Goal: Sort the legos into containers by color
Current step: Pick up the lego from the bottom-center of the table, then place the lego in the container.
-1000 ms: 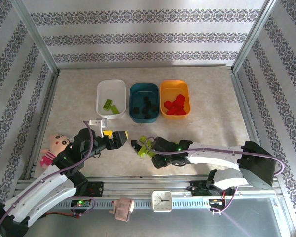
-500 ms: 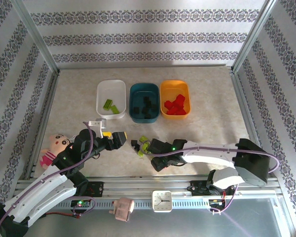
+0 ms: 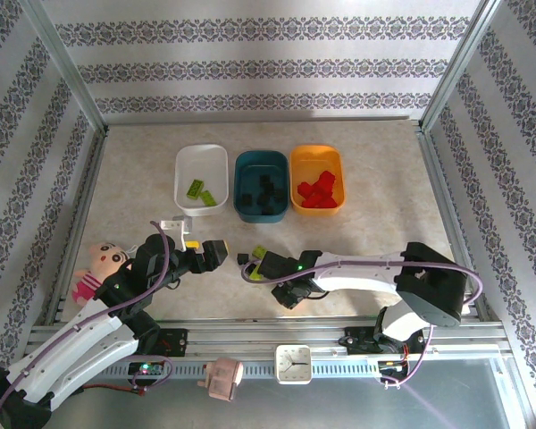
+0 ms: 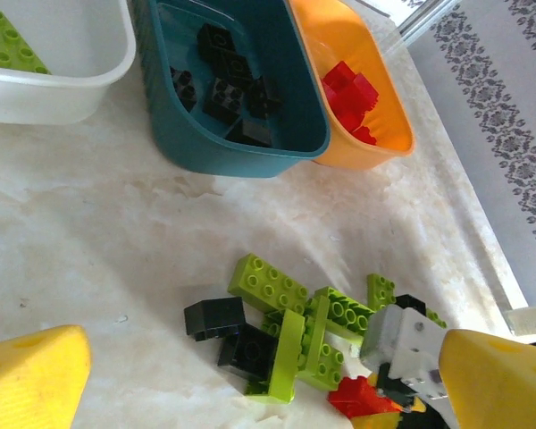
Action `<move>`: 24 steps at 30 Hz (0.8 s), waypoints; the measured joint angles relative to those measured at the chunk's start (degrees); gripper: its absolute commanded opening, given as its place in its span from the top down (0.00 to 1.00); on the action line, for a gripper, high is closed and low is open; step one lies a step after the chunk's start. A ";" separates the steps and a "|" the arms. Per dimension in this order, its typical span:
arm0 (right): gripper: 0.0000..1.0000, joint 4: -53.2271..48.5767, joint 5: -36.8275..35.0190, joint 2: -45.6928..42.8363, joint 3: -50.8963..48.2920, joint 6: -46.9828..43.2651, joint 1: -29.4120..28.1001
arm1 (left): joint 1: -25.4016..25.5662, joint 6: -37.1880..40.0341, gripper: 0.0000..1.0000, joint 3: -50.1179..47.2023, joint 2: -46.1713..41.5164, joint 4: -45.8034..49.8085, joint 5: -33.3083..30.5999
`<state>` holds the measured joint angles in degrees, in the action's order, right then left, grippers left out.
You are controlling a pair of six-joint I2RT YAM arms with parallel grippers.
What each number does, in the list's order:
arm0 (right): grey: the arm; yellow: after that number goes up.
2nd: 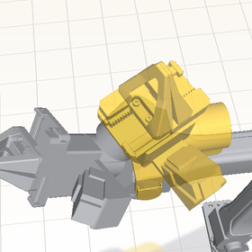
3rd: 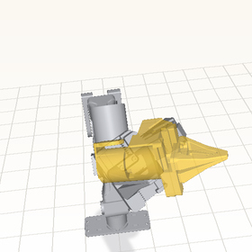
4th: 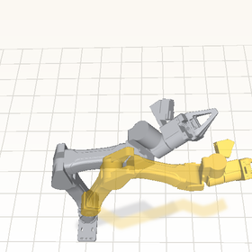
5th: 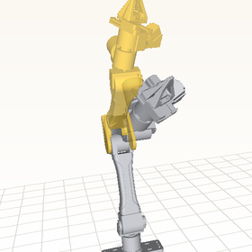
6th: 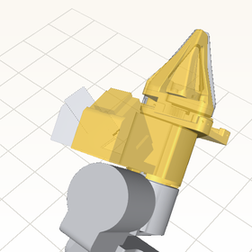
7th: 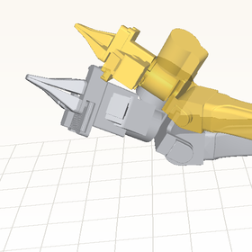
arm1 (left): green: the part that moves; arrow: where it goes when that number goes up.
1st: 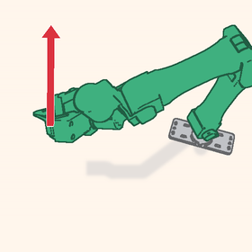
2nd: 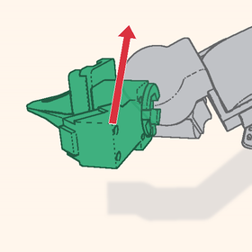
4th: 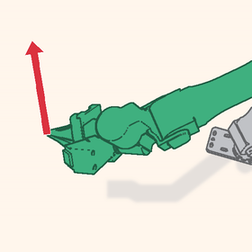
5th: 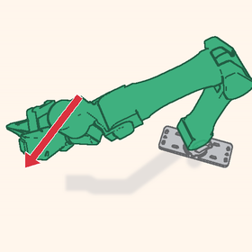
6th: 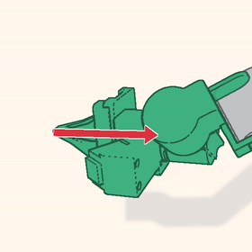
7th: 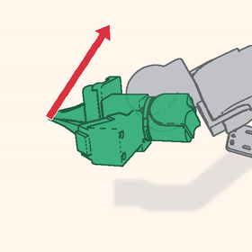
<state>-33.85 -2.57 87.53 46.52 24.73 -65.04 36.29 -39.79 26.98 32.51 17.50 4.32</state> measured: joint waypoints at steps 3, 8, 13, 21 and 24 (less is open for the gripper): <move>0.85 -0.02 0.48 -4.35 0.26 -0.76 0.46 | 0.00 0.00 0.00 0.00 0.00 0.15 -0.11; 0.87 1.60 1.22 -12.72 2.80 -1.16 8.09 | 0.00 0.00 0.00 0.00 0.00 0.15 -0.11; 0.87 7.28 0.46 -14.67 6.45 -1.09 22.38 | 0.00 0.00 0.00 0.00 0.00 0.13 -0.11; 0.87 12.74 -3.06 0.09 17.42 -0.70 39.08 | 0.00 -0.42 0.00 -0.09 0.00 0.09 -0.09; 0.85 12.66 -3.48 8.37 22.99 -0.70 41.09 | 0.00 -0.61 0.00 -0.15 0.00 0.09 -0.09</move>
<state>-21.19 -6.04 95.90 69.52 24.03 -23.94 36.29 -40.40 26.83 32.51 17.58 4.23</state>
